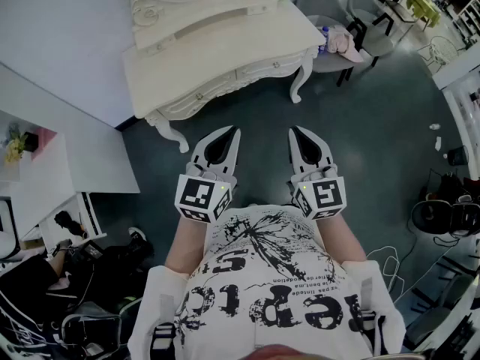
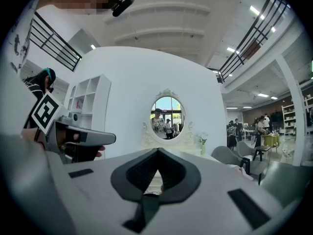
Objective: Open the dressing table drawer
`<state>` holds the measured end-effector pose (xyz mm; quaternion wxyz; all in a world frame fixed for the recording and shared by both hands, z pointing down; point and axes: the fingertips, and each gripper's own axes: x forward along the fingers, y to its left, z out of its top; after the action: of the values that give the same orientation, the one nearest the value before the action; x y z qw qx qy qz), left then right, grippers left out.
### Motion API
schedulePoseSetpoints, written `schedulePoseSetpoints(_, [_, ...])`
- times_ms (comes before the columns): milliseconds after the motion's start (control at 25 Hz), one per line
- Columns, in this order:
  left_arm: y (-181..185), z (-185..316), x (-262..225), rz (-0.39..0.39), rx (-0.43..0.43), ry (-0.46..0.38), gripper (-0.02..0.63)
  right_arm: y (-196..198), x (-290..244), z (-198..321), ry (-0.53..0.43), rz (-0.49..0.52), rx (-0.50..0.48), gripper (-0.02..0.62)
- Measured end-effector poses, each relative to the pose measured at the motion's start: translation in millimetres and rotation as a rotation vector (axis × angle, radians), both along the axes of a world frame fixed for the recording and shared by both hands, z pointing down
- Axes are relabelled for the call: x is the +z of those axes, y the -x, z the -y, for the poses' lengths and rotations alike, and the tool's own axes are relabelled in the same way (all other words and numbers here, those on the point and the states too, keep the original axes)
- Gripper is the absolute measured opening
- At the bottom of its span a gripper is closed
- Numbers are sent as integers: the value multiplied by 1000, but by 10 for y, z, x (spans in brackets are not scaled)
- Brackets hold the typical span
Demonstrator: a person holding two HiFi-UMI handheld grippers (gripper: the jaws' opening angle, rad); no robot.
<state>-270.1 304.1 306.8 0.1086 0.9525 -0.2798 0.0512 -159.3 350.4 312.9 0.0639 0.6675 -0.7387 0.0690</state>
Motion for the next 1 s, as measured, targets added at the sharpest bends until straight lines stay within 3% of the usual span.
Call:
schedulePoseSetpoints(680, [-77,105,137,-8,18,41,14,-192,66,165,27,38,54,17])
schedulePoseSetpoints(1000, [-321,355,235,12,-24,39,14,-451,303,409,48,42,11,17])
